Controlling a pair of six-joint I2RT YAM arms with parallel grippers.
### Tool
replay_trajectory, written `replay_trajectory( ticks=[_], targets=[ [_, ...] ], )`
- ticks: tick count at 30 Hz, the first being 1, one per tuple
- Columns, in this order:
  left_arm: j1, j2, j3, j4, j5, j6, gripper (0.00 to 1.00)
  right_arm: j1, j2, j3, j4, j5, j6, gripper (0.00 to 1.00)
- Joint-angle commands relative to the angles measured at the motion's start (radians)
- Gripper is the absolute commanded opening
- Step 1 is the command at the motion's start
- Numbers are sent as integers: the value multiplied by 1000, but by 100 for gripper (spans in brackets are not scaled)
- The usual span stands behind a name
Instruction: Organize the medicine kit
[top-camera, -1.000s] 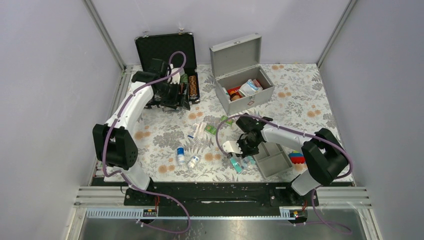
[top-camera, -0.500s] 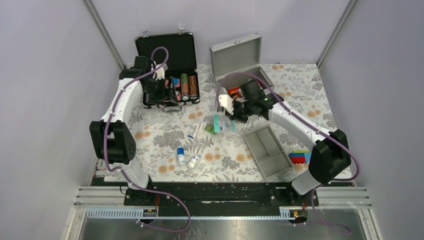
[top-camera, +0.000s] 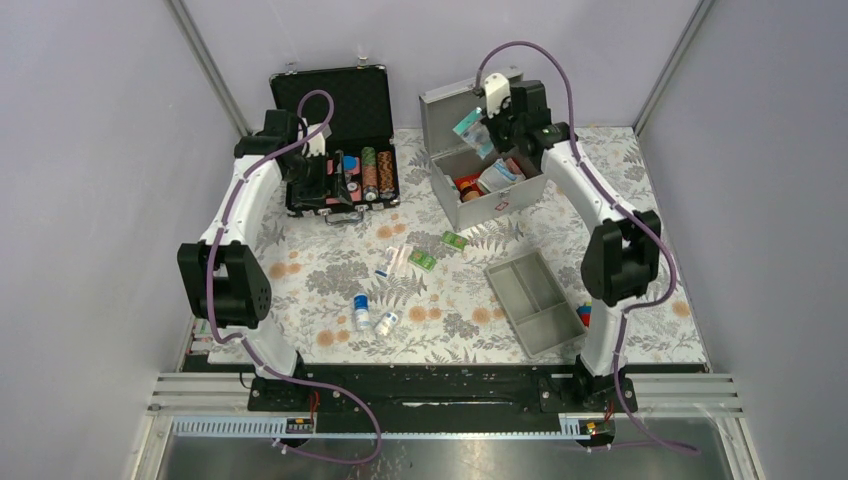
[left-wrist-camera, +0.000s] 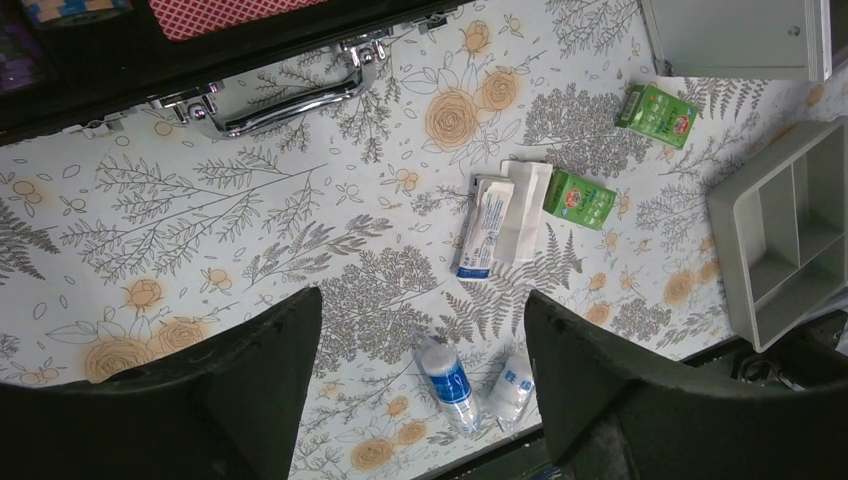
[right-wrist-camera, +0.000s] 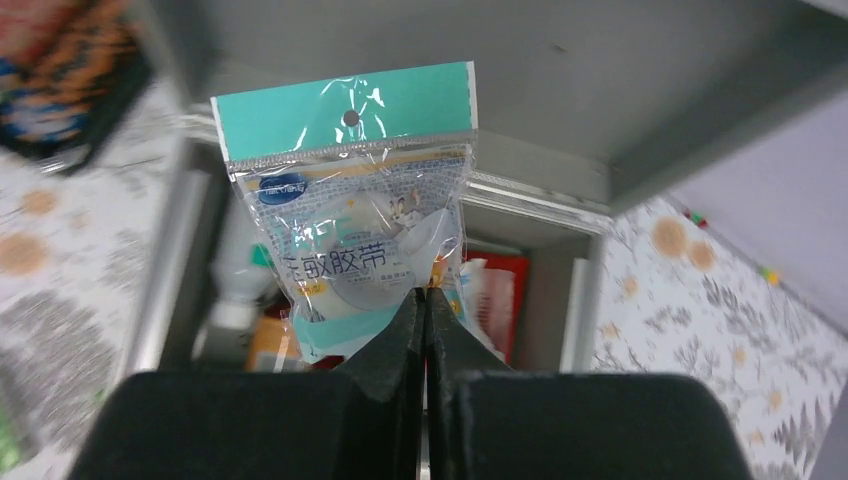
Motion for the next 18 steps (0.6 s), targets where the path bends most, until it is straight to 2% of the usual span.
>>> replay_trajectory(
  ticks=[1,9,15,18],
  targets=[
    [0,-28,55,22,-38,33,74,-47,93,92,19,188,119,0],
    [0,-26,56,19,-53,46,74,-90,106,-5,8,272,142,0],
    [0,-12,55,19,-48,40,74,-104,119,-62,-51,280,150,0],
    [-2,-5,60,19,-41,34,74,-106,130,-92,-35,340,195,0]
  ],
)
